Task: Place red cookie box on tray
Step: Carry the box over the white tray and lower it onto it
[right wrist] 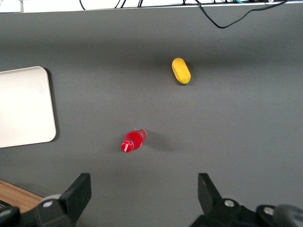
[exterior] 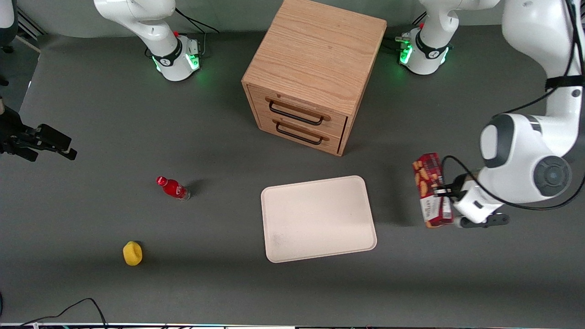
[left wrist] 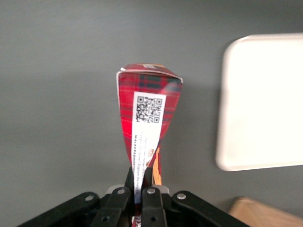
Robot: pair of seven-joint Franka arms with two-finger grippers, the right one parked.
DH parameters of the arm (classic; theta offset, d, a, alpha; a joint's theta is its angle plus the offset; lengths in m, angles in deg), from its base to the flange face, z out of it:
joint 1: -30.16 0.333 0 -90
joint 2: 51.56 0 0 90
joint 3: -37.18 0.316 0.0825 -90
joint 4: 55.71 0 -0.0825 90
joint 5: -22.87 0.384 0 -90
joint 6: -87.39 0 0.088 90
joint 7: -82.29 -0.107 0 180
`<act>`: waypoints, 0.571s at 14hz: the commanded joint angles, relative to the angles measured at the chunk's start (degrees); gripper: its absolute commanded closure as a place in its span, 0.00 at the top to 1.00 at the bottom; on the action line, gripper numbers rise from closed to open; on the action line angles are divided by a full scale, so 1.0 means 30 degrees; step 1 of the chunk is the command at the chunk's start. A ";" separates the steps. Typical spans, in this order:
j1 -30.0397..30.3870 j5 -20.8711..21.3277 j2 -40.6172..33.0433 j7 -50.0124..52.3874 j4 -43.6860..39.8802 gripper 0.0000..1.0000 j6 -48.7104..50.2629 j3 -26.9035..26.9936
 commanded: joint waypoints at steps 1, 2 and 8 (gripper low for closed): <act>-0.1588 -0.0195 0.2166 0.4043 -0.2347 0.00 0.0447 -0.0416; -0.2058 -0.0166 0.2985 0.4724 -0.3076 0.00 0.0418 -0.0652; -0.4141 0.0215 0.5511 0.6723 -0.3523 0.00 -0.3655 -0.0683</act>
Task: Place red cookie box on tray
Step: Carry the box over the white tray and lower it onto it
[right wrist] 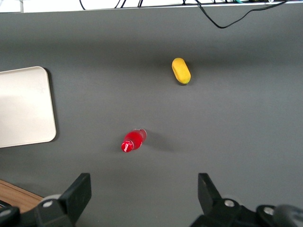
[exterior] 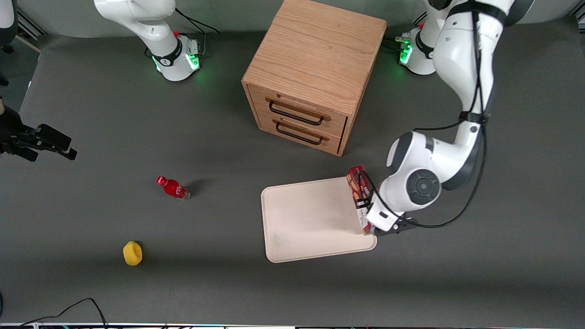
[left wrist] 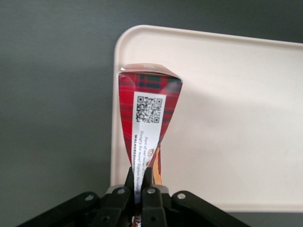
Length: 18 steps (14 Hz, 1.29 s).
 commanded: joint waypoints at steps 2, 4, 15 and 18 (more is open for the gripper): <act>-0.0635 0.0570 0.0624 0.0421 -0.0776 0.00 0.0014 0.0208; -0.0636 0.1244 0.0947 0.0420 -0.0777 0.32 -0.0015 0.0208; 0.0386 0.1715 -0.1827 0.0391 -0.1919 1.00 0.5308 0.0326; 0.1877 0.1745 -0.4025 -0.0132 -0.1714 1.00 0.7859 0.0297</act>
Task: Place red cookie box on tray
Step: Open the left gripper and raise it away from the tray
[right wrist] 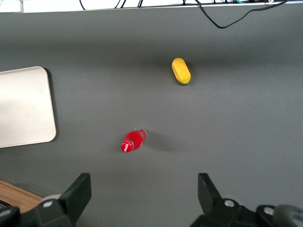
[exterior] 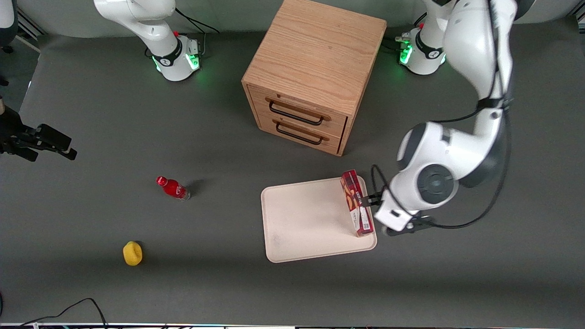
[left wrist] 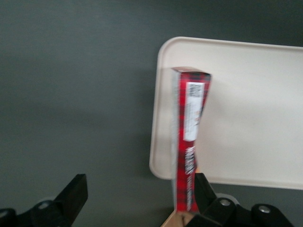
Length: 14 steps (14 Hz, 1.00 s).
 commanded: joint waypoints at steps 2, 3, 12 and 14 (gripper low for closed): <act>0.1949 0.0039 -0.2972 -0.2848 0.0608 1.00 0.2819 -0.0090; 0.2506 0.0068 -0.3558 -0.3702 0.0695 1.00 0.3522 -0.0090; 0.6203 0.1529 -0.9622 -1.1445 0.3443 1.00 0.4762 -0.0002; 0.6232 0.1562 -1.0270 -1.1328 0.5229 1.00 0.3157 -0.0002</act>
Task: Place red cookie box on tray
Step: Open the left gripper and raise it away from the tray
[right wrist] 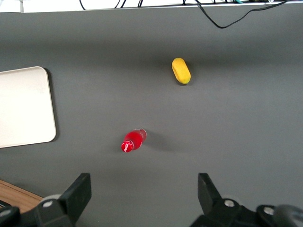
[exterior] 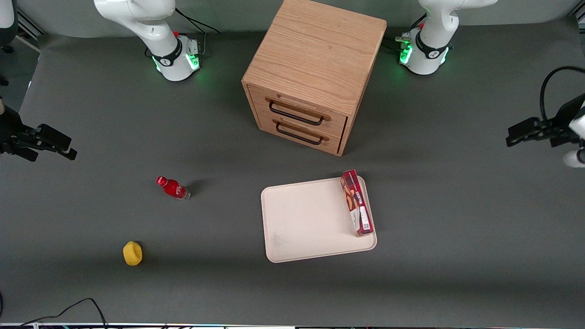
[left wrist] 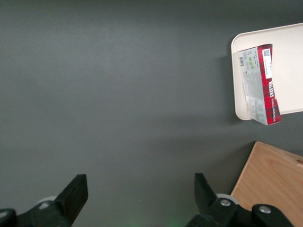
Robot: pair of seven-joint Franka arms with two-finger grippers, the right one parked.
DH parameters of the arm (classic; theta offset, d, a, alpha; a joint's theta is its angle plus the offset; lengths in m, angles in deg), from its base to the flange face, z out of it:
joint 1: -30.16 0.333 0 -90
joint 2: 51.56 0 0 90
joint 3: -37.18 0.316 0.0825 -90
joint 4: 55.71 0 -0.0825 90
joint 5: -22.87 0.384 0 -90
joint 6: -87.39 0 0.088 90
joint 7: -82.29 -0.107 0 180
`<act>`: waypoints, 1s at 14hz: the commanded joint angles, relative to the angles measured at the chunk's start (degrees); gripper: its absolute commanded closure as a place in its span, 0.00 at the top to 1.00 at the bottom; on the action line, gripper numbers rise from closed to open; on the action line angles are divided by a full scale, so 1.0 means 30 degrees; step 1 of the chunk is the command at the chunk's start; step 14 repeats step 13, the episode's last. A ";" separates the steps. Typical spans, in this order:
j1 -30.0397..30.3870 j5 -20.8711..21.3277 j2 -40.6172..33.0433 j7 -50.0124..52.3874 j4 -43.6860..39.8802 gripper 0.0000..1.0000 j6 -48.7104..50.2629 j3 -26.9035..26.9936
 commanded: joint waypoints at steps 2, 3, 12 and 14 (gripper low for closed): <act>-0.0094 0.0390 -0.2001 -0.0107 0.4503 1.00 -0.3359 -0.0118; 0.0051 0.0390 -0.2355 -0.0077 0.5268 1.00 -0.3948 -0.0118; 0.0170 0.0390 -0.1421 -0.0223 0.4280 1.00 -0.3749 -0.0147; 0.0141 0.0361 -0.1363 0.0067 0.4280 1.00 -0.3720 -0.0147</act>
